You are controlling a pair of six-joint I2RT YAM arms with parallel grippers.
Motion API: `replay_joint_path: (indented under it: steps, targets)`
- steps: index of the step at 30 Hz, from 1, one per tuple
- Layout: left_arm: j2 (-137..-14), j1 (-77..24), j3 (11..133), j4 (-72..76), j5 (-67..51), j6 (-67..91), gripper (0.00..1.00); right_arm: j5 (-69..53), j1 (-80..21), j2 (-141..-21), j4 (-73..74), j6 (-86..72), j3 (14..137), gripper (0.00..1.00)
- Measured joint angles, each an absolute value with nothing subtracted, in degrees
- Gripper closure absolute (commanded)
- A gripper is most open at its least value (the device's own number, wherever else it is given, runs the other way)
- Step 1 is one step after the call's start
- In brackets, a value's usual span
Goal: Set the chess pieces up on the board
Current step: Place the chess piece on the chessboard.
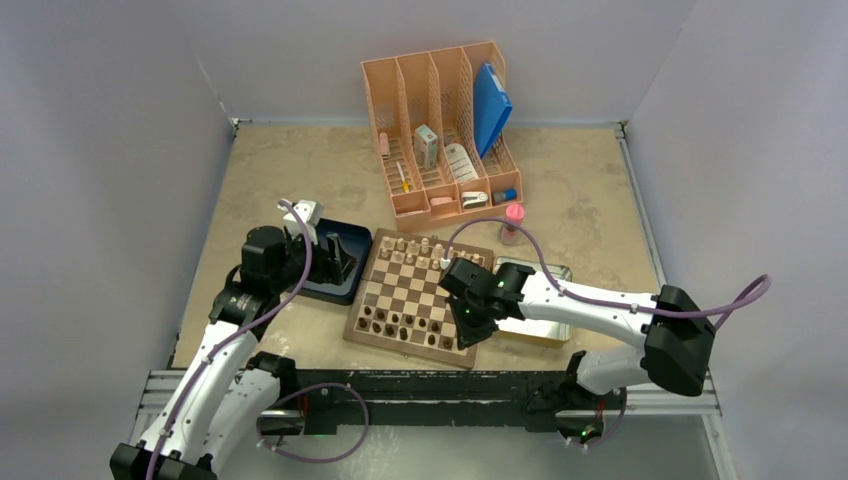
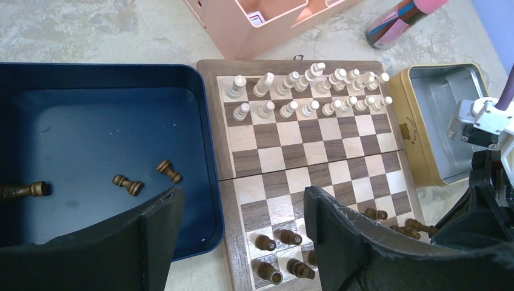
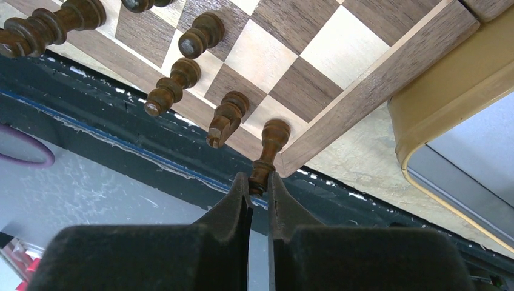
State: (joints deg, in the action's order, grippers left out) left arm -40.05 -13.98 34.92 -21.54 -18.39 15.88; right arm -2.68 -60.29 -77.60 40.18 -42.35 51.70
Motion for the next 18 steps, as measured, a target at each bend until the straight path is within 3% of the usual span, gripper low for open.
replay_joint_path:
  steps: [9,18]
  targets:
    - [-40.07,-13.98,35.05,-21.98,-17.34,15.88,0.28,-2.7,-60.29,-77.65,40.16,-42.15,51.7,0.76]
    - [-40.07,-13.98,35.05,-22.0,-17.04,15.88,0.28,-2.2,-60.27,-78.98,40.18,-41.89,52.18,0.74]
